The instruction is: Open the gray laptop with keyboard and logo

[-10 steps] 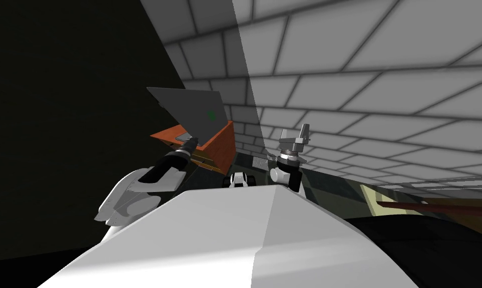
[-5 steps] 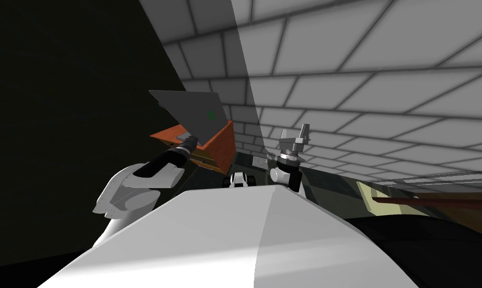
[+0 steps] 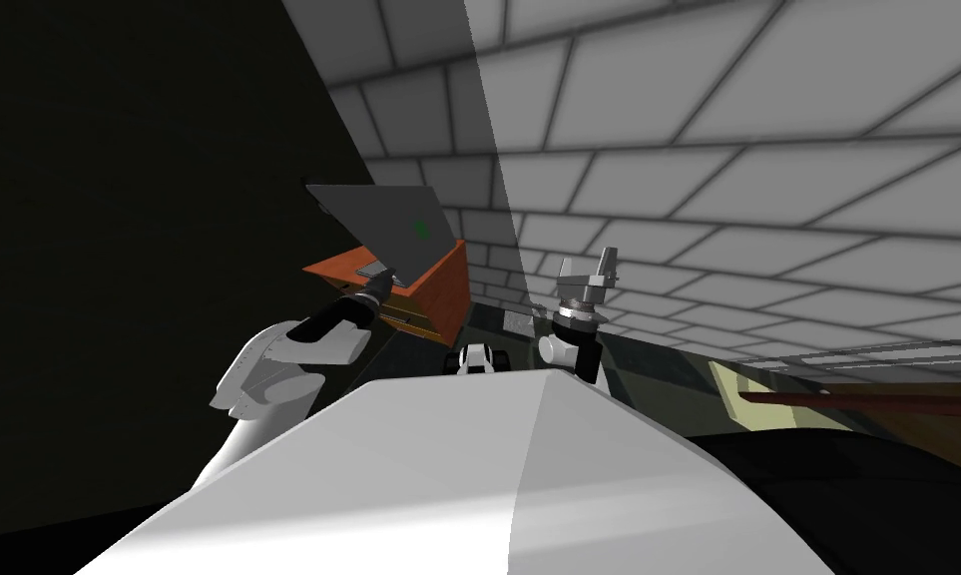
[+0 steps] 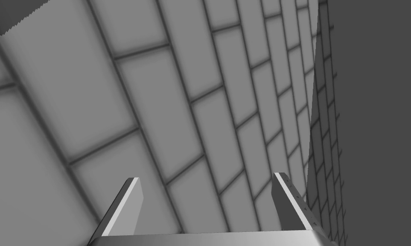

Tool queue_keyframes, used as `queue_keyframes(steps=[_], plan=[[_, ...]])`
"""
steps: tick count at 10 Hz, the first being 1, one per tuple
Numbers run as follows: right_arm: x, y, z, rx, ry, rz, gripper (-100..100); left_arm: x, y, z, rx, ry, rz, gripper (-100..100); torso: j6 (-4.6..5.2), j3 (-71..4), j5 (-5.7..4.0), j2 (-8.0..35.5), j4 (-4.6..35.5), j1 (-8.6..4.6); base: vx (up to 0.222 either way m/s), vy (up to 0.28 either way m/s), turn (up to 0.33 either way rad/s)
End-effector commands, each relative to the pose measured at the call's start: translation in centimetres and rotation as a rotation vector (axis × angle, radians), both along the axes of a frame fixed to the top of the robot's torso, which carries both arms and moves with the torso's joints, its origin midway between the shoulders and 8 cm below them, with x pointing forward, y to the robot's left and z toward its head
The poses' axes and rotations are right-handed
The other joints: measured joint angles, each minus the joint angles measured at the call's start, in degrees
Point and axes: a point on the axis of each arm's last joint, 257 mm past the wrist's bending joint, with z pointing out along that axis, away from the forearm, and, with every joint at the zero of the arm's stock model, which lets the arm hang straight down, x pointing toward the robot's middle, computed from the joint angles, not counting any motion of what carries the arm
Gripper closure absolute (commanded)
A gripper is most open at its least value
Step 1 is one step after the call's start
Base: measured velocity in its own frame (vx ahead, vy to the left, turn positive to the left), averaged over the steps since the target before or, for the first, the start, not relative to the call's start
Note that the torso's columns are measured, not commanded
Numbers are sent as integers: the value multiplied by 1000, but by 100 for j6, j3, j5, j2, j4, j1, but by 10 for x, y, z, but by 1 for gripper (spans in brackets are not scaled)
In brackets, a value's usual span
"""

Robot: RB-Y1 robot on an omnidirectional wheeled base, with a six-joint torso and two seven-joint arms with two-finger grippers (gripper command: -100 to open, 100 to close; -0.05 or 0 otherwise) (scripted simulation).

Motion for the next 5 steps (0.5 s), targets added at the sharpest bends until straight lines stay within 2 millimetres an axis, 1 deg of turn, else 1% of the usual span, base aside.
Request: queue_keyframes(steps=[1,2,3,4,5], plan=[[0,0,0,0,0,0,0,9,13,-2,6,2,20,-100,0,-2,1,-3,-1,1,-34,21,-11],[0,0,0,0,0,0,0,13,15,-1,7,1,23,-100,1,-4,1,-6,-2,1,-26,19,-51],[0,0,0,0,0,0,0,15,12,11,17,-11,12,-100,2,-6,0,-9,-3,-1,28,13,-136],[0,0,0,0,0,0,0,16,10,19,28,-19,5,-100,5,-15,-2,-24,-6,-5,79,10,-115],[0,0,0,0,0,0,0,19,15,23,38,-17,13,-100,2,-21,-2,-34,-10,-6,50,12,-61]])
